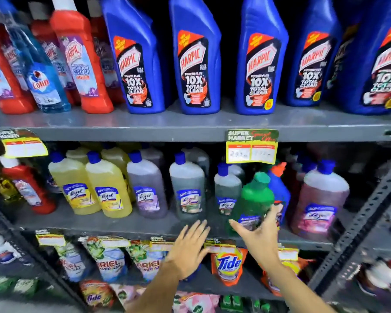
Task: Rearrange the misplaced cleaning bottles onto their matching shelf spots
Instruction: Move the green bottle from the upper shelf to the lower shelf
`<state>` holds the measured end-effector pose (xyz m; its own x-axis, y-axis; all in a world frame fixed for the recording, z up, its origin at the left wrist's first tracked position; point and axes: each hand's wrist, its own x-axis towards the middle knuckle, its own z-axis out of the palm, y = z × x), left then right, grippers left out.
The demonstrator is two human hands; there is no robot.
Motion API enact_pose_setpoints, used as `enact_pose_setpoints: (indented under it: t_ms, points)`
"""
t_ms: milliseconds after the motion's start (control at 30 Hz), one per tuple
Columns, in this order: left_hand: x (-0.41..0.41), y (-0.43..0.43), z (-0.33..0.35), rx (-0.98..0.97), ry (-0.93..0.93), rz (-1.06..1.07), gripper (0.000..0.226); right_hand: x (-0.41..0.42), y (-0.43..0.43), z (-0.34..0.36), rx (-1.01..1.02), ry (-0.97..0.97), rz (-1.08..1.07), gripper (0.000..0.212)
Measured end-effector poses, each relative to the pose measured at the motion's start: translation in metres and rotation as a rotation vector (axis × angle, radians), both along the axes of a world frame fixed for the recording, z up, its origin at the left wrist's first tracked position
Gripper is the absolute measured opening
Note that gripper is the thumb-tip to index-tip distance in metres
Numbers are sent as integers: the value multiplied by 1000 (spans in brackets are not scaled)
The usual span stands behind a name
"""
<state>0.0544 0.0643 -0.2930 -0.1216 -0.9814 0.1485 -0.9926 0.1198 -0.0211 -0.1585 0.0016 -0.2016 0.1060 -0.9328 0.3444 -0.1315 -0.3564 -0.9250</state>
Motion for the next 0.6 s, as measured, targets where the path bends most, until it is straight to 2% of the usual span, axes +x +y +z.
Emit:
enact_pose_setpoints:
  t_ms: [167, 333, 600]
  points:
    - [11, -12, -18, 123, 0, -7, 62, 31, -21, -23, 104, 54, -48, 87]
    - [8, -10, -28, 176, 29, 1, 65, 45, -31, -38, 161, 196, -89, 94]
    - [8, -10, -35, 101, 36, -4, 64, 46, -25, -49, 165, 247, -102, 92]
